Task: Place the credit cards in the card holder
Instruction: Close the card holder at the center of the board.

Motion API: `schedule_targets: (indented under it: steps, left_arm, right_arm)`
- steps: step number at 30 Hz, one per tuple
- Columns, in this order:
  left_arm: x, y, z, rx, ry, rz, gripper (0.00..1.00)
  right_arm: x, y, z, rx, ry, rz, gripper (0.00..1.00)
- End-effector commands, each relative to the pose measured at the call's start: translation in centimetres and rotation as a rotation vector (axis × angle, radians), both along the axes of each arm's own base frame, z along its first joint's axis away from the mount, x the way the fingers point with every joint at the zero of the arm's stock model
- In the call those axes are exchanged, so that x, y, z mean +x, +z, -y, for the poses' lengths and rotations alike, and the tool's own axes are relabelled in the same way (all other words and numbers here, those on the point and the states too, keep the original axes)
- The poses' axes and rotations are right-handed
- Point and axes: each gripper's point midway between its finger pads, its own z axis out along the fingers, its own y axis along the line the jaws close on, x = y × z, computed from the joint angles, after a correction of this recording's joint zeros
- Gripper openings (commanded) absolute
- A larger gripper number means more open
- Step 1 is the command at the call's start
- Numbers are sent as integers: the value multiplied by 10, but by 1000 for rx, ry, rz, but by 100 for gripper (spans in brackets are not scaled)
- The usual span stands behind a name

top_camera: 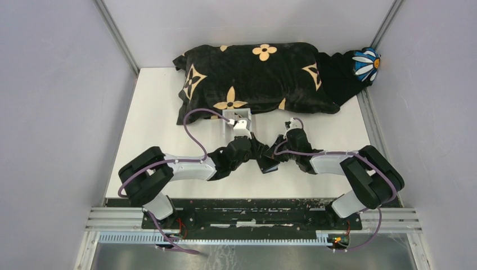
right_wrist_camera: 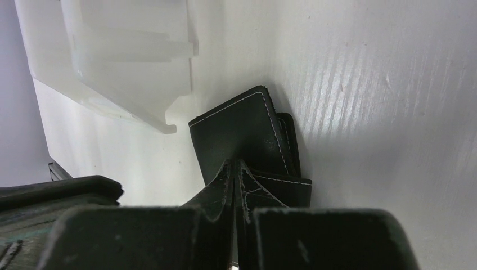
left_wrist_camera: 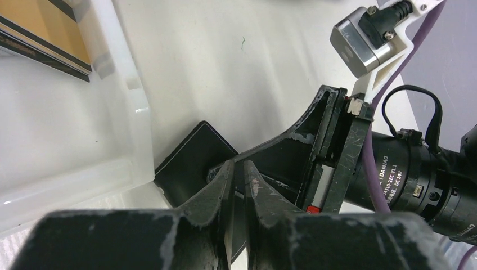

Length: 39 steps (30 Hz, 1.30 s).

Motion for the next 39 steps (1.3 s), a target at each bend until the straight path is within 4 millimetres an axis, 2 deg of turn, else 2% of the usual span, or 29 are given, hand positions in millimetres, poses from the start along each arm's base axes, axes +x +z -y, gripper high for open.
schedule_targets:
  steps: [1, 5, 8, 11, 13, 16, 20, 22, 26, 31, 33, 35, 38, 39]
  left_arm:
    - [-2, 2, 20, -43, -86, 21, 17]
    - [-23, -20, 41, -95, -214, -45, 16]
    - [-42, -55, 56, -66, -307, -114, 12]
    - [-47, -102, 57, 30, -303, -184, 11]
    - [-43, -109, 50, 47, -266, -180, 10]
    - [-31, -83, 40, 48, -213, -105, 11]
    - [-14, -23, 26, -2, -122, 34, 12]
    - [-8, -2, 25, -6, -108, 78, 13]
    - [-5, 31, 23, -20, -102, 134, 13]
    - [1, 58, 18, -1, -87, 185, 14]
    - [4, 61, 16, 7, -80, 194, 14]
    - [6, 53, 18, 22, -84, 181, 14]
    - [4, 20, 34, 18, -141, 117, 12]
    - [1, -5, 42, 40, -175, 71, 11]
  right_arm:
    - [-27, -69, 56, -249, -92, -160, 1]
    - [-26, -76, 57, -236, -105, -176, 1]
    - [-28, -82, 58, -226, -112, -191, 1]
    - [-27, -87, 57, -215, -113, -204, 1]
    - [-26, -86, 56, -212, -111, -202, 1]
    - [-24, -80, 56, -216, -109, -189, 1]
    - [-22, -75, 56, -220, -103, -180, 1]
    - [-21, -74, 56, -221, -105, -177, 1]
    - [-20, -71, 57, -224, -106, -170, 1]
    - [-18, -69, 56, -220, -105, -164, 1]
    - [-19, -69, 55, -217, -104, -166, 1]
    - [-19, -70, 55, -215, -106, -166, 1]
    - [-20, -73, 55, -212, -106, -171, 1]
    - [-21, -75, 55, -208, -108, -174, 1]
